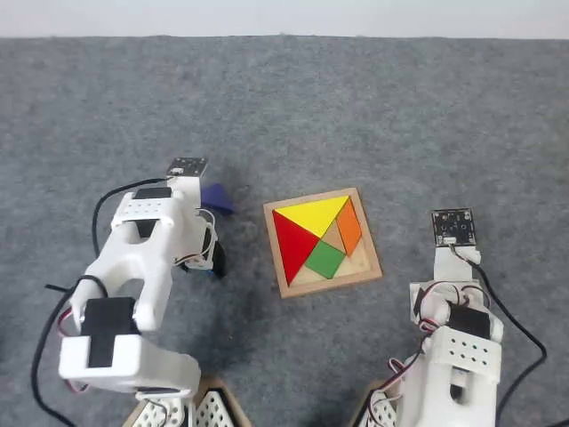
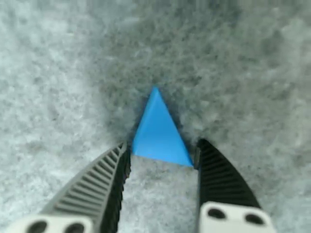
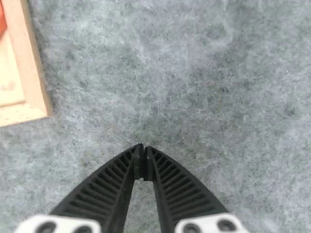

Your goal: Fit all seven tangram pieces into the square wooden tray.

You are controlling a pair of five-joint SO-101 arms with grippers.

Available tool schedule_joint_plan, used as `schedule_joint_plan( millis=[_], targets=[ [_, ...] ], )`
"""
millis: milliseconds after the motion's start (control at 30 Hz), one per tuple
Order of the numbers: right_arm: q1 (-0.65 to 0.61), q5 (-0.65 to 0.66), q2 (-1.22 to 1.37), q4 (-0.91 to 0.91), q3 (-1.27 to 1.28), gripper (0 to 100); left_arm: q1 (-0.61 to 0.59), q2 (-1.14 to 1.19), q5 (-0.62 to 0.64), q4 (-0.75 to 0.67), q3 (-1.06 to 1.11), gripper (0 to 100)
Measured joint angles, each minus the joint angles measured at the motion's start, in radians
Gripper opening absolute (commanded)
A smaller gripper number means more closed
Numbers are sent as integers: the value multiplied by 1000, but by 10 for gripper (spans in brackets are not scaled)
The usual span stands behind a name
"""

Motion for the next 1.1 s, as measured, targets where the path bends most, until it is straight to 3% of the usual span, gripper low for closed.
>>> schedule_joint_plan(
  millis=[500, 833, 1100],
  targets=[
    [0, 0, 0, 0, 0, 9, 23, 0, -11, -2, -26, 102],
    [0, 0, 0, 0, 0, 9, 21, 6, -78, 104, -161, 101],
    [0, 0, 0, 0, 0, 9, 172, 6, -89, 238, -292, 103]
  ],
)
